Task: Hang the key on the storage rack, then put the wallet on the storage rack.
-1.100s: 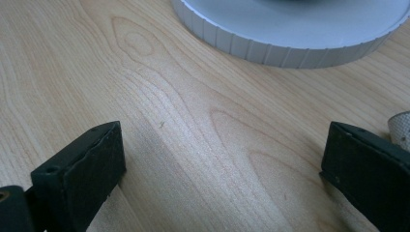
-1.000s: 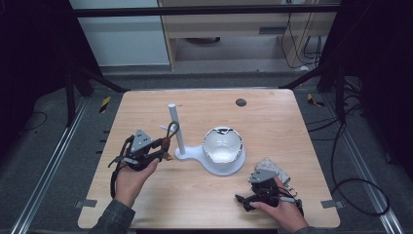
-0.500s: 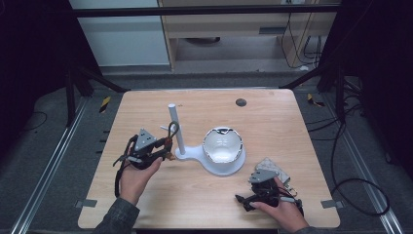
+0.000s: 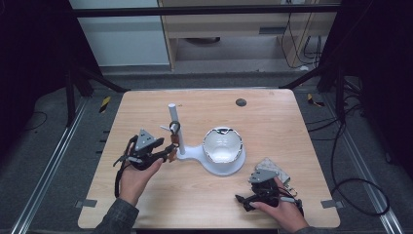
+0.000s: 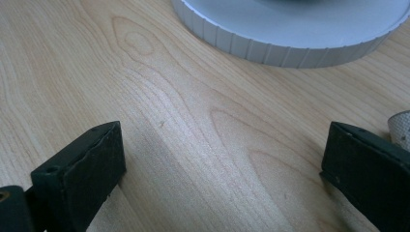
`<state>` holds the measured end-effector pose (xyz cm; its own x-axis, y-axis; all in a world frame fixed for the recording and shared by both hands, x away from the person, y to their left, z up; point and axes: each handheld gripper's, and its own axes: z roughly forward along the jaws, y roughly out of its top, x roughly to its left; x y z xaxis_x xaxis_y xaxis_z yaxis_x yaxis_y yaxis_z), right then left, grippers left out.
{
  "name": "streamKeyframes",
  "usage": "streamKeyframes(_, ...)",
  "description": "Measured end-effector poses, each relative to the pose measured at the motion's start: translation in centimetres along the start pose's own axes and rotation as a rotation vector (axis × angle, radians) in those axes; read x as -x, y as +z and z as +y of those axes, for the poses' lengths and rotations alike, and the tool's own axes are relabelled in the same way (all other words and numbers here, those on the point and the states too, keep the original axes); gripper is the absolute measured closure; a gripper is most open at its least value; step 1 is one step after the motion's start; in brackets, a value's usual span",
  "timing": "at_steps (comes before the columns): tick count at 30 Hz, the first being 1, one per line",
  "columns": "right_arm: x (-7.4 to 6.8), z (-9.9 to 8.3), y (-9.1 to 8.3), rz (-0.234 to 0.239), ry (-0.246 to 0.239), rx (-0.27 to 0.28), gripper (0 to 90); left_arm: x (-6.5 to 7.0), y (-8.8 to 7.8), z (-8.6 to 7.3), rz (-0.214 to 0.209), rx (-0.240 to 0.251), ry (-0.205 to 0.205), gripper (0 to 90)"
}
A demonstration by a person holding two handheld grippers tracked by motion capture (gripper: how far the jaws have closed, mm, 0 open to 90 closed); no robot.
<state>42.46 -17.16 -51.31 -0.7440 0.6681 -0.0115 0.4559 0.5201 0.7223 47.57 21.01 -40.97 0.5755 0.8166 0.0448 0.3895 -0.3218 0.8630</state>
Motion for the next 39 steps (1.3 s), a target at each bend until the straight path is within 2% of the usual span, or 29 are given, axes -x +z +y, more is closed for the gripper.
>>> streamKeyframes(5,0.0,0.0,0.0,0.001,0.003,-0.001,1.3,-0.3,0.3,-2.3,0.010,-0.055,0.007,29.4)
streamKeyframes(9,0.0,0.0,0.0,0.002,0.006,-0.001,1.0,-1.3,1.1,-4.7,0.017,-0.110,-0.023,18.9)
streamKeyframes(12,0.0,0.0,0.0,0.001,0.008,-0.002,0.8,-2.3,1.8,-6.2,0.034,-0.127,-0.065,15.3)
streamKeyframes(16,0.1,0.0,0.0,-0.002,0.009,-0.001,0.8,-3.3,2.2,-7.1,0.059,-0.195,-0.052,9.4)
streamKeyframes(19,0.1,0.0,0.0,-0.003,0.010,-0.002,0.7,-3.7,2.4,-7.8,0.041,-0.207,-0.073,7.6)
streamKeyframes(24,0.2,0.0,0.0,-0.001,0.013,-0.003,0.5,-3.8,2.7,-8.1,0.042,-0.223,-0.061,6.0)
streamKeyframes(26,0.4,0.1,-0.1,0.011,0.020,-0.006,3.3,-3.8,2.8,-8.2,0.052,-0.233,-0.055,6.0)
streamKeyframes(28,0.7,0.2,-0.4,-0.009,0.008,-0.010,5.1,-3.8,2.9,-8.3,0.051,-0.239,-0.052,5.9)
streamKeyframes(32,0.9,0.2,-1.5,-0.045,-0.070,0.008,4.6,-3.7,3.3,-8.6,0.057,-0.275,-0.034,5.5)
streamKeyframes(34,1.0,0.3,-1.8,-0.094,-0.085,-0.012,6.5,-3.7,3.5,-8.8,0.058,-0.296,-0.027,5.5)
streamKeyframes(39,2.1,0.1,-2.8,-0.156,-0.038,-0.014,8.3,-4.0,3.7,-9.1,0.048,-0.290,-0.057,3.3)
